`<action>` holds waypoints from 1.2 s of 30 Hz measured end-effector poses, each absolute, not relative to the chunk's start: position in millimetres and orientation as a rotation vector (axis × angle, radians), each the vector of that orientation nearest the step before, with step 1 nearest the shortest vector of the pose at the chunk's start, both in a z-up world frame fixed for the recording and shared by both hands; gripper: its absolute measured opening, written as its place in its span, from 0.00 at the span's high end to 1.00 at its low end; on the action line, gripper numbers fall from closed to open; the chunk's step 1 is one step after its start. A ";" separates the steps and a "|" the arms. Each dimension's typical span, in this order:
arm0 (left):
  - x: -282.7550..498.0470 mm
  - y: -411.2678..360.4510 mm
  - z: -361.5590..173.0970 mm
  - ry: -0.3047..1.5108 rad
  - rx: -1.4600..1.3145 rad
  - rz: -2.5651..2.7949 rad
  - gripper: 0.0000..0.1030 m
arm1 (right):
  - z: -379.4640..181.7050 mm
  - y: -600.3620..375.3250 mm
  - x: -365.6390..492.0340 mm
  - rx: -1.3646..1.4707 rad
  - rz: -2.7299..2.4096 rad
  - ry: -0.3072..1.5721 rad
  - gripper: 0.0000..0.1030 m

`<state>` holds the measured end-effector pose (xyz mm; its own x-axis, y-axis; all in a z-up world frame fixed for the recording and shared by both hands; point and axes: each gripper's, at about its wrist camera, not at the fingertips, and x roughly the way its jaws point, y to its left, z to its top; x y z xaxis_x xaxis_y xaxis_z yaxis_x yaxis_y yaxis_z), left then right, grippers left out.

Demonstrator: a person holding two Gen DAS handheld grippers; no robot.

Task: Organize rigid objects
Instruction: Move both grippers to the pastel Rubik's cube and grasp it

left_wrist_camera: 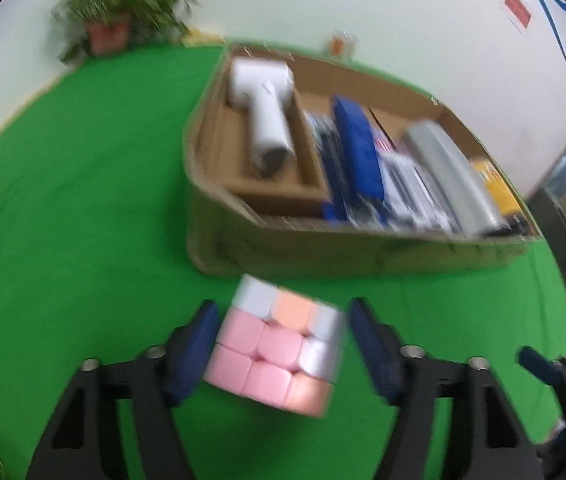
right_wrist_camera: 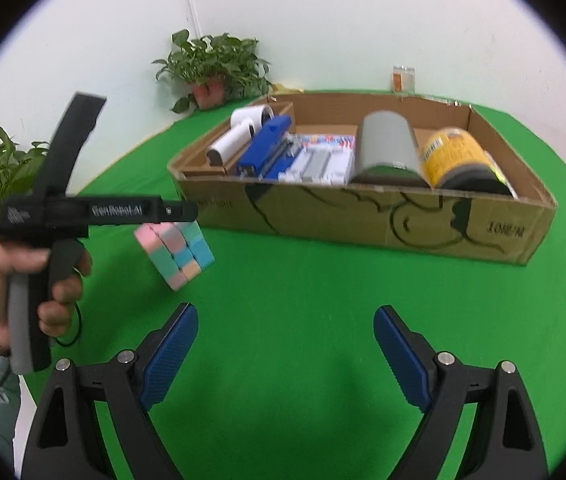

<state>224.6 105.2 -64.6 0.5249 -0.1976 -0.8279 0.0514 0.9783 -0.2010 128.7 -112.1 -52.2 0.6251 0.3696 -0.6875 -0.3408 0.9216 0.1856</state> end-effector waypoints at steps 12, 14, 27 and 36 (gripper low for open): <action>143.4 -18.3 -78.1 1.130 -0.276 -0.483 0.39 | -76.5 -143.8 70.6 -0.028 0.559 0.893 0.13; 137.2 -26.6 -80.3 1.150 -0.317 -0.523 0.39 | -77.9 -150.8 61.1 -0.053 0.564 0.893 0.13; 129.5 -31.6 -104.5 1.213 -0.458 -0.566 0.40 | -85.4 -136.6 62.9 -0.112 0.547 0.879 0.15; 133.7 -17.6 -103.2 1.204 -0.514 -0.606 0.43 | -96.1 -120.7 70.0 -0.184 0.474 0.929 0.42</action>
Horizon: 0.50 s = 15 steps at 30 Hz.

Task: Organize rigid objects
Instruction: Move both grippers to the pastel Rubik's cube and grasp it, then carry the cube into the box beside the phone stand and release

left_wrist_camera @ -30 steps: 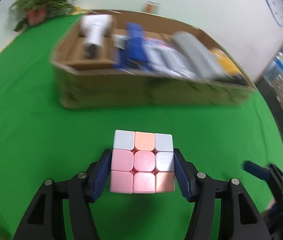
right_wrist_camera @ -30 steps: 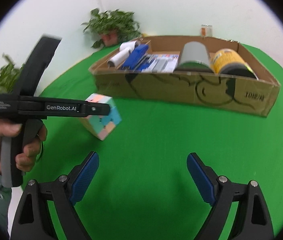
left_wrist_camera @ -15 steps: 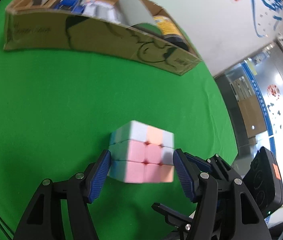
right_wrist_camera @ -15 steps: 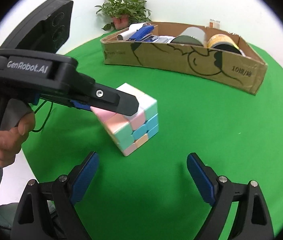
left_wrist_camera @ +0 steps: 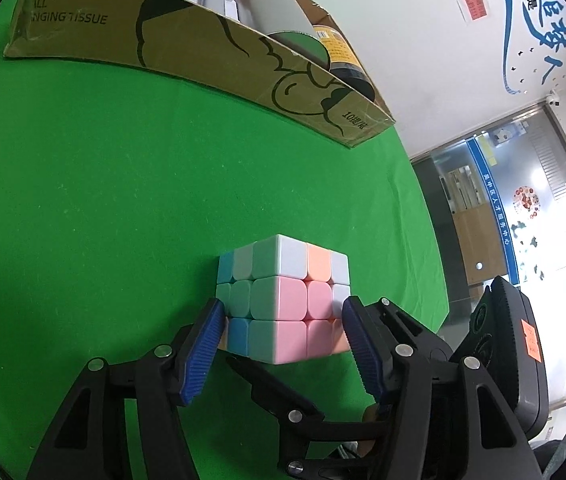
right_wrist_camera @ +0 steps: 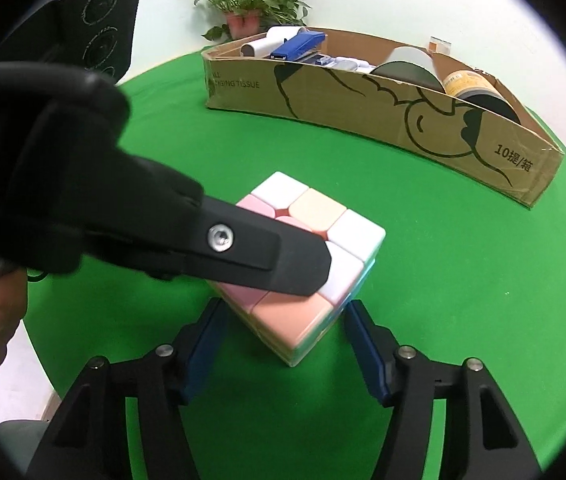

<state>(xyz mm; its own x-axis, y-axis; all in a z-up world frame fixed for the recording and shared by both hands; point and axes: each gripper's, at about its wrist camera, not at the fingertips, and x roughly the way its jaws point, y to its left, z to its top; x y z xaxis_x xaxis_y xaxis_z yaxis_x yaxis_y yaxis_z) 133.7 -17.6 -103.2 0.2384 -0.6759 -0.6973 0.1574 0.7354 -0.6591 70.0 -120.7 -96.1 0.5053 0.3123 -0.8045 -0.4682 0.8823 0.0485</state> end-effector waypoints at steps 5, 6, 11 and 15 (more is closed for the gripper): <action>124.5 -15.4 -91.7 1.160 -0.466 -0.587 0.46 | -89.5 -118.8 67.7 -0.197 0.478 0.906 0.43; 124.4 -14.7 -88.2 1.150 -0.463 -0.584 0.47 | -87.2 -116.9 68.6 -0.207 0.473 0.895 0.44; 129.1 -5.0 -62.1 1.085 -0.439 -0.570 0.49 | -70.4 -111.2 76.4 -0.226 0.475 0.834 0.44; 139.8 9.0 -41.1 1.041 -0.440 -0.558 0.49 | -54.5 -105.5 91.6 -0.238 0.487 0.796 0.44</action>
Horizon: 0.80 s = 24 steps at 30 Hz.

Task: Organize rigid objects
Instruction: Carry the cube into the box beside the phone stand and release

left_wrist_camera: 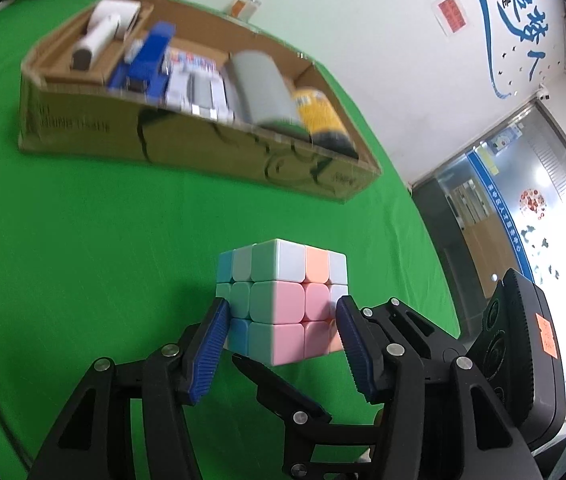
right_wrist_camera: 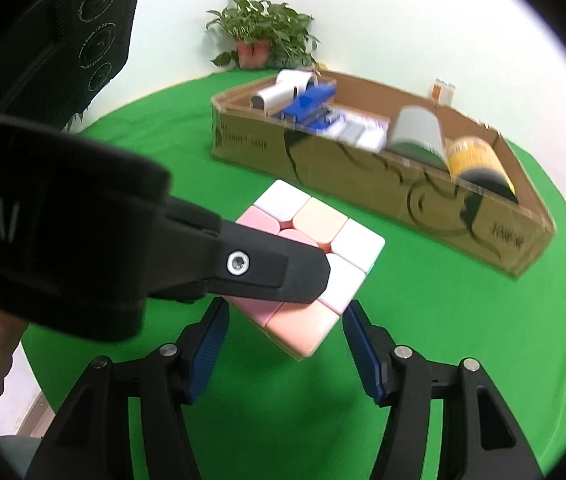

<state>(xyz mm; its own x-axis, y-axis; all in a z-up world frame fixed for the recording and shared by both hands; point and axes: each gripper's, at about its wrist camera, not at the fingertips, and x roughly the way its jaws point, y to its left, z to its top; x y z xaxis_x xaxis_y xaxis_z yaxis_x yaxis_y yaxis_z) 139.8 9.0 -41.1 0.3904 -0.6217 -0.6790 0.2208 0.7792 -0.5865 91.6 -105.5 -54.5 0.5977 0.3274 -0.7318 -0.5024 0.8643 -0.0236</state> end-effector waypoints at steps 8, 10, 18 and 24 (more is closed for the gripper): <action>191.0 33.7 24.7 0.923 -0.410 -0.541 0.49 | -3.6 -91.9 144.2 -0.302 0.519 0.689 0.44; 213.5 37.2 44.1 0.902 -0.397 -0.531 0.49 | 11.7 -90.1 162.4 -0.300 0.520 0.669 0.44; 316.3 53.1 96.7 0.909 -0.402 -0.495 0.49 | 58.2 -84.9 255.3 -0.329 0.567 0.661 0.44; 396.6 50.0 86.6 1.019 -0.385 -0.487 0.49 | 49.5 -91.0 310.0 -0.355 0.611 0.740 0.44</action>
<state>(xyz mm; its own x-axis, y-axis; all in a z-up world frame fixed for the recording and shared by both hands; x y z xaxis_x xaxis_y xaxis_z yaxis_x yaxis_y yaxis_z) 396.6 50.0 86.6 0.4344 -0.5533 -0.7107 0.2053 0.8292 -0.5199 310.0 -91.0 49.5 0.5783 0.3893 -0.7169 -0.6297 0.7718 -0.0889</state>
